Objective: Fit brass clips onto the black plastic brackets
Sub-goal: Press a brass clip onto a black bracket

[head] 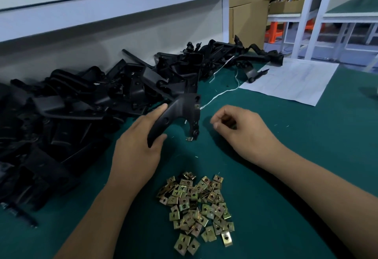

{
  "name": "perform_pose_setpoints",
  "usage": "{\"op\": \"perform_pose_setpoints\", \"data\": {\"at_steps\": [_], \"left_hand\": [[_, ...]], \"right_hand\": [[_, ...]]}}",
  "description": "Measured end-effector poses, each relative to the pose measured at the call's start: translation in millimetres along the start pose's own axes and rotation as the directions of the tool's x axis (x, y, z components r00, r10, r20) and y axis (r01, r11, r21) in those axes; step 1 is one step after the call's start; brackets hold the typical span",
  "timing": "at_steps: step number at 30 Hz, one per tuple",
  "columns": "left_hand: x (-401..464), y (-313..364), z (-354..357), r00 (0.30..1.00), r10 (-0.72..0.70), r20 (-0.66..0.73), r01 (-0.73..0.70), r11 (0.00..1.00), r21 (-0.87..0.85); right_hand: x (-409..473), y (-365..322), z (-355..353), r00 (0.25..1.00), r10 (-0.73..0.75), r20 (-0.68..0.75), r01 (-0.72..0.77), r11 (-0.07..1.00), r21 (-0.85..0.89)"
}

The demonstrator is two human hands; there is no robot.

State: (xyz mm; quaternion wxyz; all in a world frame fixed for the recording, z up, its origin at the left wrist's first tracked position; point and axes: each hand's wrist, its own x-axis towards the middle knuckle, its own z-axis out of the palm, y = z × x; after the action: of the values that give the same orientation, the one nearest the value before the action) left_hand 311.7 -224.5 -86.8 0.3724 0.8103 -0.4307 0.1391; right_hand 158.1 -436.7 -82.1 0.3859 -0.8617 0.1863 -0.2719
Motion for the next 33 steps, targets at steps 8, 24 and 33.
{"op": "perform_pose_setpoints", "data": {"at_steps": [8,24,33], "left_hand": [[0,3,-4,0.968,-0.139,-0.209,0.156,0.985,0.068],[2,-6,0,0.986,-0.157,-0.064,0.159,0.987,0.023],[0,0,0,0.996,-0.073,-0.057,0.079,0.991,0.106]], "right_hand": [[-4,-10,19,0.935,-0.233,0.266,0.316,0.890,-0.329],[-8,-21,24,0.928,-0.275,0.253,0.358,0.849,-0.389],[-10,-19,22,0.907,-0.242,0.343,0.371,0.846,-0.383]]}}
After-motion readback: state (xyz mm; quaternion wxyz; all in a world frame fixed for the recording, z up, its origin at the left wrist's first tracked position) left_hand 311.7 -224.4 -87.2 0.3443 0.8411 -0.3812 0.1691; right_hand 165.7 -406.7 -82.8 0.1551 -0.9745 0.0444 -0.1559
